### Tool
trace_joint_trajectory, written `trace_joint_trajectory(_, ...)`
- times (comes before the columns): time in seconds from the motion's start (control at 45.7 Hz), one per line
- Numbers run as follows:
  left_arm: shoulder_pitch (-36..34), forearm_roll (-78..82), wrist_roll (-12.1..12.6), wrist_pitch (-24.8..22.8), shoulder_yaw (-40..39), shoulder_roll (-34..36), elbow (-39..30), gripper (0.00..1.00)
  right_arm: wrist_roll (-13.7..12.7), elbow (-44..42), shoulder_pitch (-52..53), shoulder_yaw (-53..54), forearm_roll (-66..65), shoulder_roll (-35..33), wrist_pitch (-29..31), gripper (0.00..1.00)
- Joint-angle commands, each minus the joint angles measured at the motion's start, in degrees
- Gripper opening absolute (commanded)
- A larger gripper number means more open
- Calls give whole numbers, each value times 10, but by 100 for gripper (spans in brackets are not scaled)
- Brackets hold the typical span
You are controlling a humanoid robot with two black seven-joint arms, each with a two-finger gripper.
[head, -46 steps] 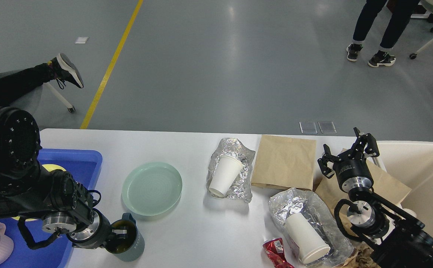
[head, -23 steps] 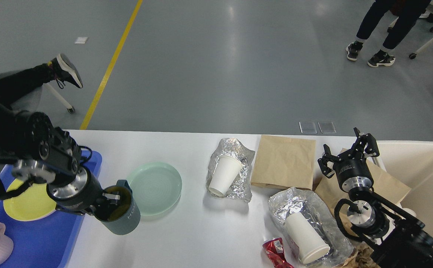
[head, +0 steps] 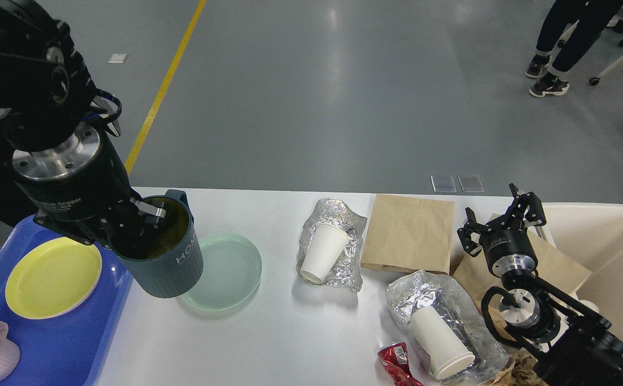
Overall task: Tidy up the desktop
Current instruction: 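Lift the teal mug and place it in the blue tray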
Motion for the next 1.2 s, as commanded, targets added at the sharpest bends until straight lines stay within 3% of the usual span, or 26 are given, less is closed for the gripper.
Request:
trace_joint_trajectory(0.0, -12, 1, -4, -13, 20, 5, 0, 0, 0, 0, 0, 0, 0, 0, 0, 100)
trace_joint_trajectory(0.306, 10, 13, -11, -11, 57, 36, 3, 0, 0, 0, 0, 0, 0, 0, 0, 100)
trace_joint_trajectory(0.416, 39, 57, -11, 23, 66, 83, 4, 0, 0, 0, 0, 0, 0, 0, 0, 100)
trace_joint_trajectory(0.569, 123, 141, -2, 67, 68, 209, 30, 0, 0, 1, 0, 0, 0, 0, 0, 100)
trace_joint_trajectory(0.722, 265, 178, 11, 87, 50, 308, 127, 0, 0, 1, 0, 0, 0, 0, 0, 100)
trace_joint_trajectory(0.875, 432, 198, 17, 100, -18, 362, 212, 0, 0, 1, 0, 0, 0, 0, 0, 100)
trace_joint_trajectory(1.182, 638, 197, 21, 165, -83, 376, 339, 0, 0, 1, 0, 0, 0, 0, 0, 100)
